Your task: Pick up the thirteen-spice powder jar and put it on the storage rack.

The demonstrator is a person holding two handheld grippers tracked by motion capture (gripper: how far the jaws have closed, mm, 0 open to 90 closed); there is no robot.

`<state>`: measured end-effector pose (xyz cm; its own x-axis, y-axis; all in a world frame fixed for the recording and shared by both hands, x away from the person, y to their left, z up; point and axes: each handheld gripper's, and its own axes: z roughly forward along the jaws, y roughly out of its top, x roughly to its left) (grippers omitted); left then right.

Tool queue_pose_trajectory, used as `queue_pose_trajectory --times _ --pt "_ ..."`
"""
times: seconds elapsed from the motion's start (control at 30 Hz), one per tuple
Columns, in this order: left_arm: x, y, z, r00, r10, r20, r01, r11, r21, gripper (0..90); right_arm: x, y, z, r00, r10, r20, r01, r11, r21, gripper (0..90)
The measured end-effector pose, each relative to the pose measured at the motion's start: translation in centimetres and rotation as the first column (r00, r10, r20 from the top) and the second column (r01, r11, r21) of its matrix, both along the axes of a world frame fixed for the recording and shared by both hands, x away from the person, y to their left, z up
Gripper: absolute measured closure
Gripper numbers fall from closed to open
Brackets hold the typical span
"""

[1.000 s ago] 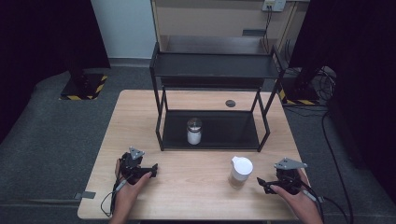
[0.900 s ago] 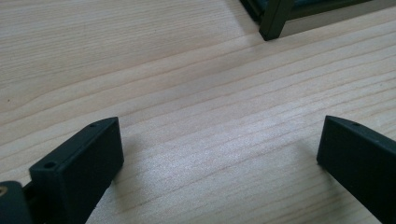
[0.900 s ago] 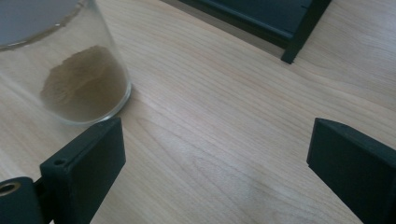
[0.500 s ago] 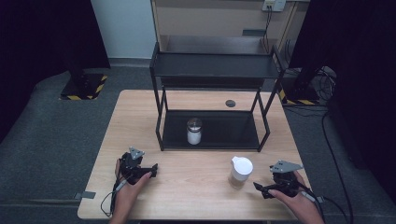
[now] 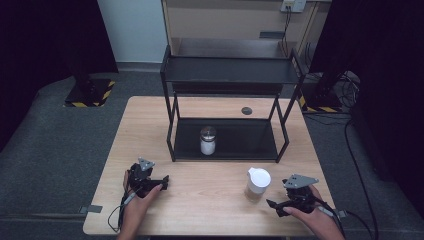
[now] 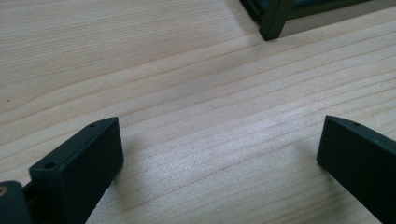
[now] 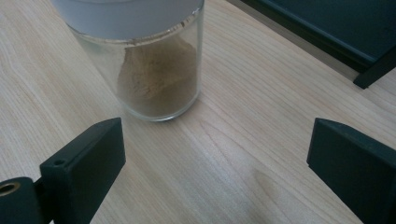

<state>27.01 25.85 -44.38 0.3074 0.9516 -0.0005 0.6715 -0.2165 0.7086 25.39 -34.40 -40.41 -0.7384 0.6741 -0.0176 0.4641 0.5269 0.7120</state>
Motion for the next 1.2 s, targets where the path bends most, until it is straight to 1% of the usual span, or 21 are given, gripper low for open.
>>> queue_pose_trajectory --times 0.23,0.33,0.5,0.7,0.8,0.9,1.0,1.2 --pt "0.0 0.0 0.0 1.0000 0.000 0.000 0.000 1.0000 0.000 0.0 0.0 0.4 0.1 0.9998 0.020 0.002 -0.020 0.9998 0.002 4.7" --pt "0.0 0.0 0.0 1.0000 0.000 0.000 0.000 1.0000 0.000 0.0 0.0 0.4 0.0 0.9997 0.026 -0.003 -0.026 0.9996 0.014 4.6" --pt "0.0 0.0 0.0 1.0000 0.000 0.000 0.000 1.0000 0.000 0.0 0.1 0.7 -0.1 0.9993 0.037 -0.005 -0.037 0.9991 0.019 4.6" --pt "0.0 0.0 0.0 1.0000 0.000 0.000 0.000 1.0000 0.000 0.0 0.1 1.0 -0.3 0.9989 0.047 -0.003 -0.047 0.9982 0.036 4.4" --pt "0.0 0.0 0.0 1.0000 0.000 0.000 0.000 1.0000 0.000 0.0 0.1 1.3 -0.4 0.9989 0.047 0.004 -0.047 0.9981 0.040 4.4" --pt "0.0 0.0 0.0 1.0000 0.000 0.000 0.000 1.0000 0.000 0.0 -0.2 1.7 -0.5 0.9986 0.043 0.030 -0.044 0.9985 0.034 4.8" --pt "0.0 0.0 0.0 1.0000 0.000 0.000 0.000 1.0000 0.000 0.0 -0.4 1.9 -0.6 0.9982 0.039 0.046 -0.041 0.9980 0.047 4.8" --pt "0.0 0.0 0.0 1.0000 0.000 0.000 0.000 1.0000 0.000 0.0 -0.5 2.5 -0.9 0.9978 0.038 0.054 -0.041 0.9970 0.066 5.0"
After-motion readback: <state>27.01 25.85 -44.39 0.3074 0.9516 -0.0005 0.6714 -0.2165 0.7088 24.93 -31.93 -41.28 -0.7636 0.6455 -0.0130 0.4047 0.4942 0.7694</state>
